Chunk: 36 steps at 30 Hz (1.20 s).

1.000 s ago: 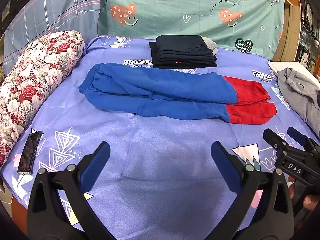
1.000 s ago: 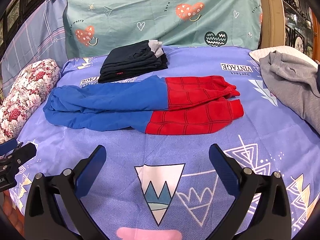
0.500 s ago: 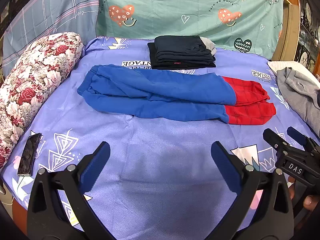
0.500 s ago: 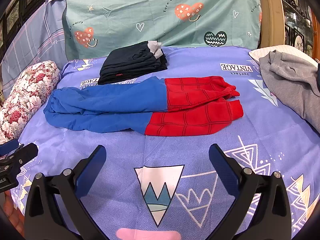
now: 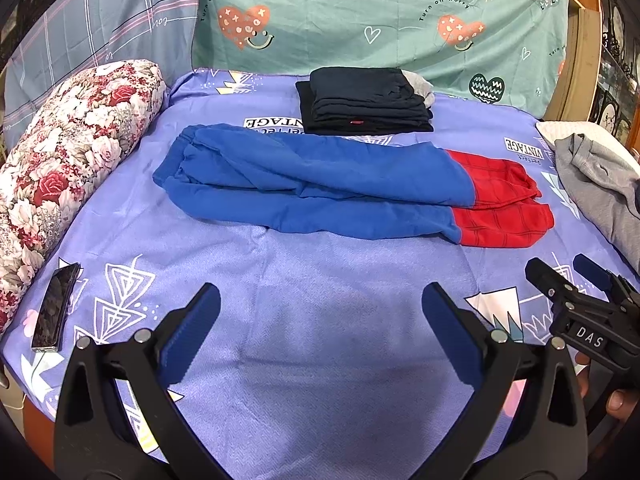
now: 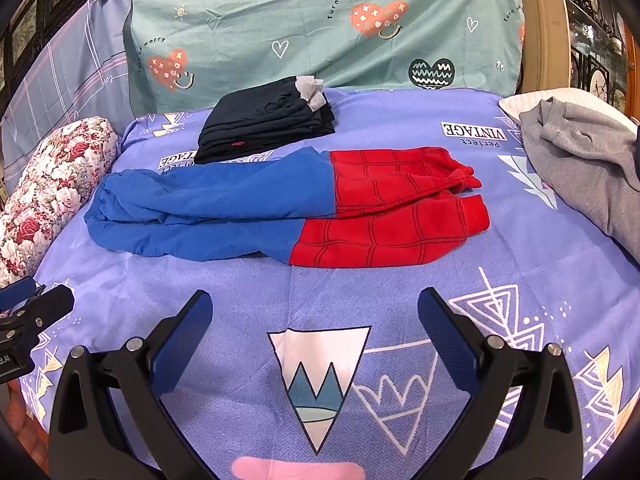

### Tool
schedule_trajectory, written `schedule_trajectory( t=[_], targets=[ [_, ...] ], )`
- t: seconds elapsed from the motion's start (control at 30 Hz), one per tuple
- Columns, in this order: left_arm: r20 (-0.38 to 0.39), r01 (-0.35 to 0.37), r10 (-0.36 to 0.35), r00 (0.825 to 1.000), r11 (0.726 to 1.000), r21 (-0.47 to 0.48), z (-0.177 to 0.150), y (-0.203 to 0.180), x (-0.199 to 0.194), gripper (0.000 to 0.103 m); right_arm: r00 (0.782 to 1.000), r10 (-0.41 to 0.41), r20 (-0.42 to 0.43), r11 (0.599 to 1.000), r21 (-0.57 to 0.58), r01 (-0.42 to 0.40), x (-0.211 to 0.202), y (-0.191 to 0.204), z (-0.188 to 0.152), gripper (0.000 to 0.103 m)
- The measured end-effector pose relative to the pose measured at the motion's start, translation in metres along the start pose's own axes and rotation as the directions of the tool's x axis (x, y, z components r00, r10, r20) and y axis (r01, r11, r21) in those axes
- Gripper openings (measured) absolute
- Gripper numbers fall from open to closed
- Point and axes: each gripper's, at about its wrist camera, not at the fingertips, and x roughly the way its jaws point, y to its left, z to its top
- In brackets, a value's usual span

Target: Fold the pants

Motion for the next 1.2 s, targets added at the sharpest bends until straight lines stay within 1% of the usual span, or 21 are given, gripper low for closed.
schedule_trajectory(
  t=[0.1,0.2,0.23,0.27,0.3,0.4,0.43,0.5,0.57,0.63,0.67,0.73,0.8,0.9,0.97,1.0,1.03,1.07,1.1,1.17,1.2],
  targets=[
    [-0.028,0.031,-0.031,0.999,1.000,-0.005,0.003,0.007,0.010,0.101,1.000,-0.011,-0.010,1.000,-0.012,0.011,0.005,0.000,0.001,0.102],
    [-0.089,0.158,-0.164,0.982,0.985,-0.070,0.014,0.034,0.029,0.101,1.000,-0.026,-0.012,1.000,-0.006,0.026,0.008,-0.006,0.003,0.102],
    [-0.101,0.193,-0.205,0.974,0.975,-0.114,0.019,0.051,0.037,0.101,0.999,-0.030,-0.011,1.000,-0.001,0.030,0.009,-0.009,0.004,0.102],
    [-0.112,0.206,-0.222,0.969,0.968,-0.141,0.024,0.066,0.045,0.101,0.999,-0.042,-0.013,0.999,0.009,0.042,0.010,-0.013,0.005,0.102],
    [-0.124,0.202,-0.222,0.967,0.967,-0.158,0.026,0.077,0.051,0.101,0.999,-0.049,-0.015,0.999,0.017,0.050,0.012,-0.017,0.006,0.102],
    [-0.182,0.120,-0.166,0.969,0.963,-0.241,0.034,0.127,0.080,0.101,0.997,-0.071,-0.035,0.996,0.053,0.073,0.021,-0.030,0.008,0.102],
    [-0.207,0.082,-0.150,0.967,0.949,-0.305,0.033,0.152,0.091,0.101,0.996,-0.069,-0.063,0.994,0.078,0.074,0.029,-0.036,0.008,0.102],
    [-0.238,0.059,-0.177,0.955,0.901,-0.430,0.029,0.189,0.110,0.101,0.993,-0.063,-0.097,0.990,0.121,0.075,0.039,-0.046,0.008,0.102],
    [-0.254,0.043,-0.194,0.947,0.865,-0.500,0.027,0.210,0.125,0.101,0.986,-0.053,-0.156,0.984,0.158,0.077,0.053,-0.055,0.012,0.102],
    [-0.285,0.024,-0.203,0.937,0.849,-0.528,0.030,0.224,0.141,0.100,0.983,-0.037,-0.182,0.985,0.158,0.066,0.061,-0.056,0.015,0.102],
    [-0.280,0.024,-0.205,0.938,0.843,-0.537,0.033,0.228,0.146,0.100,0.982,-0.029,-0.187,0.985,0.159,0.060,0.065,-0.057,0.019,0.102],
    [-0.270,0.008,-0.187,0.945,0.835,-0.550,0.042,0.233,0.153,0.099,0.983,-0.044,-0.176,0.985,0.156,0.072,0.070,-0.057,0.025,0.102],
    [-0.256,0.026,-0.195,0.947,0.839,-0.544,0.051,0.232,0.160,0.100,0.984,-0.045,-0.170,0.985,0.159,0.072,0.072,-0.056,0.030,0.102],
    [-0.246,0.038,-0.186,0.951,0.862,-0.505,0.072,0.224,0.171,0.098,0.987,-0.019,-0.158,0.982,0.185,0.048,0.077,-0.058,0.035,0.102],
    [-0.250,0.035,-0.180,0.951,0.870,-0.492,0.086,0.225,0.184,0.083,0.988,-0.004,-0.156,0.980,0.195,0.035,0.080,-0.059,0.037,0.102],
    [-0.263,0.026,-0.179,0.948,0.868,-0.496,0.089,0.227,0.192,0.078,0.988,0.000,-0.156,0.980,0.196,0.031,0.082,-0.059,0.038,0.102],
    [-0.291,0.011,-0.183,0.939,0.862,-0.507,0.092,0.230,0.201,0.067,0.987,-0.002,-0.159,0.981,0.191,0.032,0.083,-0.060,0.038,0.102],
    [-0.306,0.010,-0.198,0.931,0.853,-0.522,0.092,0.233,0.206,0.056,0.987,-0.002,-0.159,0.982,0.188,0.033,0.083,-0.060,0.037,0.102],
    [-0.312,0.025,-0.229,0.922,0.839,-0.543,0.091,0.234,0.213,0.052,0.988,-0.004,-0.154,0.982,0.184,0.033,0.082,-0.061,0.036,0.102],
    [-0.323,0.054,-0.285,0.902,0.819,-0.571,0.090,0.236,0.224,0.036,0.988,-0.013,-0.153,0.983,0.180,0.040,0.083,-0.063,0.036,0.102],
    [-0.324,0.064,-0.309,0.894,0.804,-0.591,0.089,0.235,0.229,0.036,0.988,-0.018,-0.156,0.983,0.179,0.046,0.084,-0.065,0.036,0.102]
  ],
)
